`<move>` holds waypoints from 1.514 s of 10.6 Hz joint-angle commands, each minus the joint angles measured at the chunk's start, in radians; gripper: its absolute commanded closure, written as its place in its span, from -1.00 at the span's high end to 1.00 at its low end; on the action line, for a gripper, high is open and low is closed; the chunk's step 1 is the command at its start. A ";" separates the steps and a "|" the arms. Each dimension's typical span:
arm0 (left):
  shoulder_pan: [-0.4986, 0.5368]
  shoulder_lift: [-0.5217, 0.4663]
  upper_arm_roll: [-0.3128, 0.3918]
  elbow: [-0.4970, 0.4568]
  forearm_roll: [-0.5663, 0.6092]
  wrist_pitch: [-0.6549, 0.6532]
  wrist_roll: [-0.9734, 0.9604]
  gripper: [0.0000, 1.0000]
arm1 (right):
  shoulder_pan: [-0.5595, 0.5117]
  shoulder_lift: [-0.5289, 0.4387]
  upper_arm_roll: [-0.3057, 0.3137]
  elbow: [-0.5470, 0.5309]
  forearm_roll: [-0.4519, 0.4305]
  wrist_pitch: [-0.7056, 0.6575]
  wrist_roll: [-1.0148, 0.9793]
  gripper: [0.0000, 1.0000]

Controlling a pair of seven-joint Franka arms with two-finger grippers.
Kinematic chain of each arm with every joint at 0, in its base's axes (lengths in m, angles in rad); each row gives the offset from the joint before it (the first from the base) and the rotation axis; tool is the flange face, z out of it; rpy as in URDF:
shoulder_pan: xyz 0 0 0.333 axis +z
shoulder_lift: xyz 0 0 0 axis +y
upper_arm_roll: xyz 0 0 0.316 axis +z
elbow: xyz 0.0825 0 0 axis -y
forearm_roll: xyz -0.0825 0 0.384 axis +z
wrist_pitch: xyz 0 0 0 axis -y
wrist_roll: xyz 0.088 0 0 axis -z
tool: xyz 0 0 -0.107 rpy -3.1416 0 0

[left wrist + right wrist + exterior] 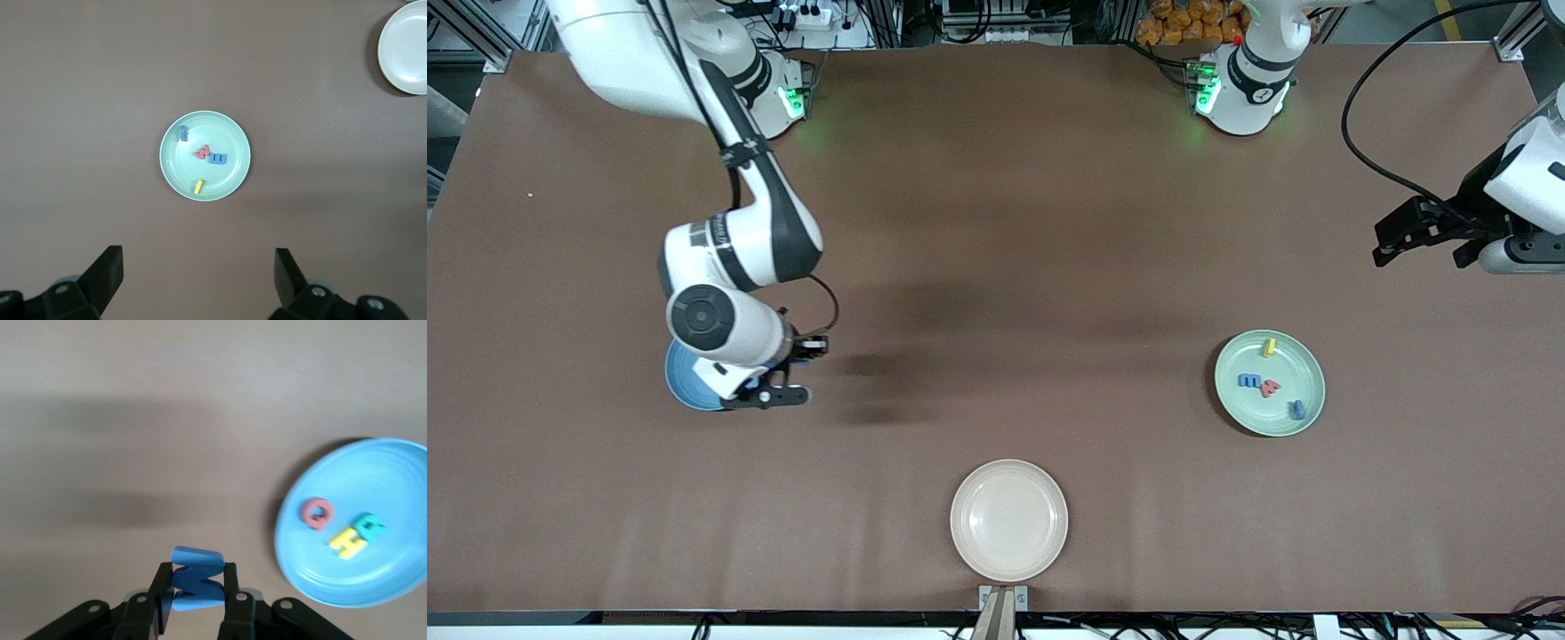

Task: Sort uppercase to blue plate, lowercase to green plate
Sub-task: 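Carry the blue W to the blue plate and release it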

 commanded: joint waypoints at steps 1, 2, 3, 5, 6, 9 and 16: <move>-0.005 0.008 0.000 0.014 -0.020 -0.013 -0.014 1.00 | -0.128 -0.089 0.062 -0.129 -0.081 0.023 -0.095 -1.00; -0.003 0.008 -0.002 0.014 -0.020 -0.013 -0.014 1.00 | -0.169 -0.090 0.062 -0.130 -0.085 0.023 -0.175 -1.00; -0.002 0.008 -0.002 0.014 -0.022 -0.015 -0.014 1.00 | -0.205 -0.087 0.062 -0.130 -0.098 0.023 -0.247 -1.00; -0.005 0.008 -0.005 0.014 -0.020 -0.015 -0.016 1.00 | -0.251 -0.072 0.062 -0.142 -0.166 0.026 -0.287 -1.00; -0.003 0.008 -0.005 0.013 -0.022 -0.015 -0.014 1.00 | -0.268 -0.069 0.062 -0.158 -0.178 0.040 -0.289 -1.00; -0.002 0.007 -0.005 0.009 -0.022 -0.015 -0.014 1.00 | -0.306 -0.057 0.060 -0.166 -0.227 0.068 -0.330 0.16; 0.000 0.007 -0.003 0.041 -0.005 -0.015 -0.010 1.00 | -0.284 -0.205 0.020 -0.163 -0.082 0.051 -0.358 1.00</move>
